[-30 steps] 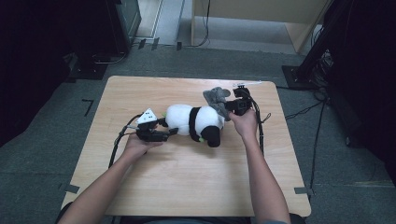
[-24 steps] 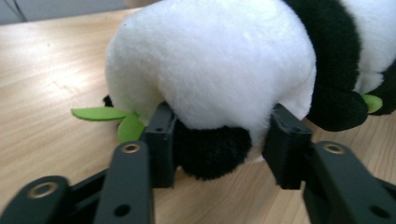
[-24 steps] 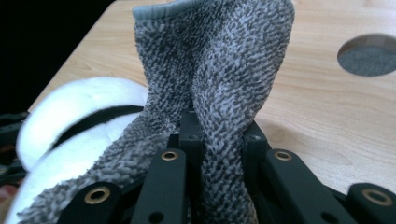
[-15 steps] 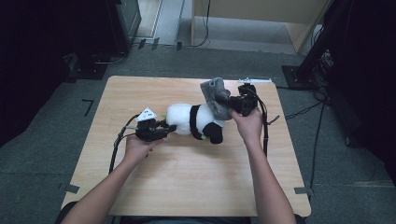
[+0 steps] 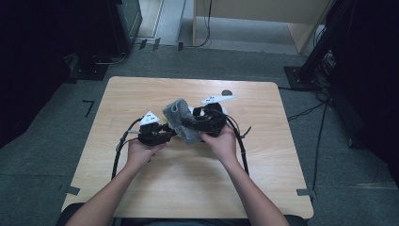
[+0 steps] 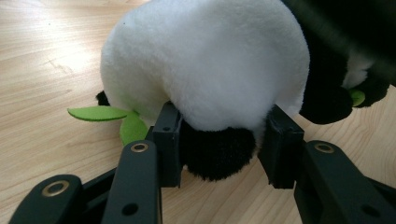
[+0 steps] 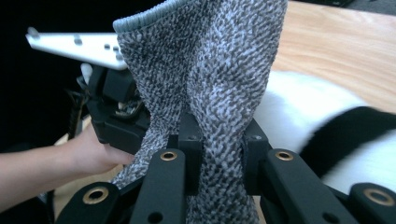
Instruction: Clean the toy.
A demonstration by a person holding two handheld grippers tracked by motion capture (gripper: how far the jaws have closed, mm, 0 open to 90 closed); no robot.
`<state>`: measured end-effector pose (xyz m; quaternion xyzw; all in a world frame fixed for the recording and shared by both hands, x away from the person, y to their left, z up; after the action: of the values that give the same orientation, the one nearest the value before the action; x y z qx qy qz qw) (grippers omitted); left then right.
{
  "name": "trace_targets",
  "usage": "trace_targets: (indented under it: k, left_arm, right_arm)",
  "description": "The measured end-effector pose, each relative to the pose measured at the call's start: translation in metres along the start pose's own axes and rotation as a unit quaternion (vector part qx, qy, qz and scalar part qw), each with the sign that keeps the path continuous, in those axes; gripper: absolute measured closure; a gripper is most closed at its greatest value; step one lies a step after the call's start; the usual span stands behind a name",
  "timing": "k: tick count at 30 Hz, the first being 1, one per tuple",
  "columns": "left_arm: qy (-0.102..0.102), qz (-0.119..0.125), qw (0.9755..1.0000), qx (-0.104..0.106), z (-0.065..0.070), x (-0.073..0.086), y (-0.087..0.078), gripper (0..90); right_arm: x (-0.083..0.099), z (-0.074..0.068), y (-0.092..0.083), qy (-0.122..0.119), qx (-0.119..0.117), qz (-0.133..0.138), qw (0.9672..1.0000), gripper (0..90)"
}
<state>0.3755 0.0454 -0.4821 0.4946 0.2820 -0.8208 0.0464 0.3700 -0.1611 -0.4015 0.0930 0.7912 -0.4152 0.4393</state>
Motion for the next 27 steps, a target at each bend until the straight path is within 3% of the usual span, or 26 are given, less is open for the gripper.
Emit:
trace_targets:
  k: [5,9,17,27]
  left_arm:
    - [-0.004,-0.003,1.0000,0.003,0.002,0.000,0.001,57.0]
    - [-0.009,-0.008,0.9999,0.002,-0.002,0.002,0.002,57.4]
    - [-0.009,-0.011,0.9999,0.007,-0.002,0.001,0.002,58.5]
    - [-0.008,-0.011,0.9998,0.016,-0.002,-0.001,0.002,59.0]
  right_arm:
    - [0.016,0.002,0.025,0.002,0.013,-0.026,0.9996,77.1]
    - [0.022,0.013,0.029,0.014,0.014,-0.024,0.9995,76.7]
    - [0.023,0.024,0.014,-0.012,0.058,-0.024,0.9980,76.3]
    - [0.023,0.039,-0.009,-0.006,0.062,-0.020,0.9978,77.5]
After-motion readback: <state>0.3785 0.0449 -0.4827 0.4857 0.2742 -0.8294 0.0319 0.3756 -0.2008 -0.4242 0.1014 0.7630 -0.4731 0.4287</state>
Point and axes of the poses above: each handheld gripper's, and its own axes: y roughly forward along the jaws, x roughly out of its underside, z roughly to its right, the point moved 2 cm from there along y, roughly forward along the jaws, and after that the axes turned 12 degrees about x, right-handed, at the moved point
